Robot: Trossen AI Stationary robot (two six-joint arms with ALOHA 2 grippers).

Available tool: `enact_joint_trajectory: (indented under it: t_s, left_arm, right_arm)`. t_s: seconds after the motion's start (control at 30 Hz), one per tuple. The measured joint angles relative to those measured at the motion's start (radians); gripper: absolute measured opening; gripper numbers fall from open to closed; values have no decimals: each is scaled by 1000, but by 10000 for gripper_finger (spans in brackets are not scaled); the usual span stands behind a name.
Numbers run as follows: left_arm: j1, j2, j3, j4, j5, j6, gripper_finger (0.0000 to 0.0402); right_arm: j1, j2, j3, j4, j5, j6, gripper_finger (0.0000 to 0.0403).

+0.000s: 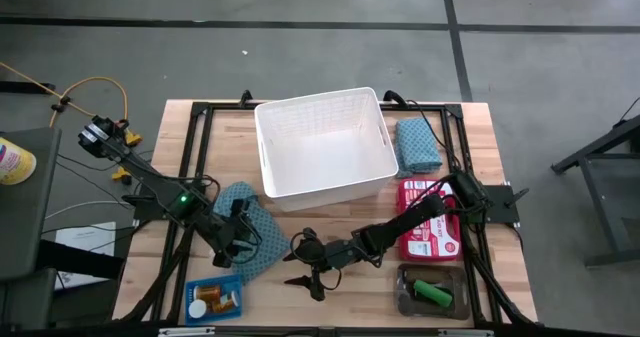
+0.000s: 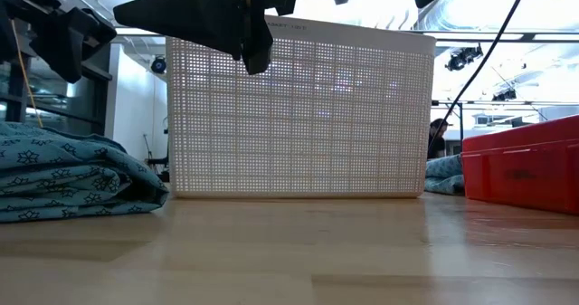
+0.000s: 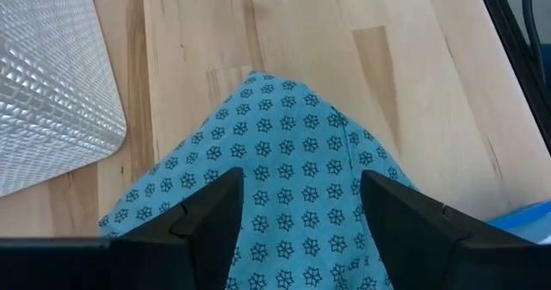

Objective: Pick & place medical supplies in basket/bin
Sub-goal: Put the left patient gown into the white bin

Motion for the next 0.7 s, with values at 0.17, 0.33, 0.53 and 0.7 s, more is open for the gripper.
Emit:
enact_joint_trajectory:
  t_s: [0.17, 0.33, 0.53, 0.7]
  left_arm:
    - [-7, 0, 0, 0, 0, 0, 227]
    - [-8, 0, 0, -30, 0, 4, 227]
    - [7, 0, 0, -34, 0, 4, 245]
    - [5, 0, 0, -34, 0, 4, 295]
  right_arm:
    - [0, 0, 0, 0, 0, 0, 274]
    - [0, 0, 0, 0, 0, 0, 274]
    - [0, 0, 0, 0, 0, 0, 274]
    - [0, 0, 0, 0, 0, 0, 274]
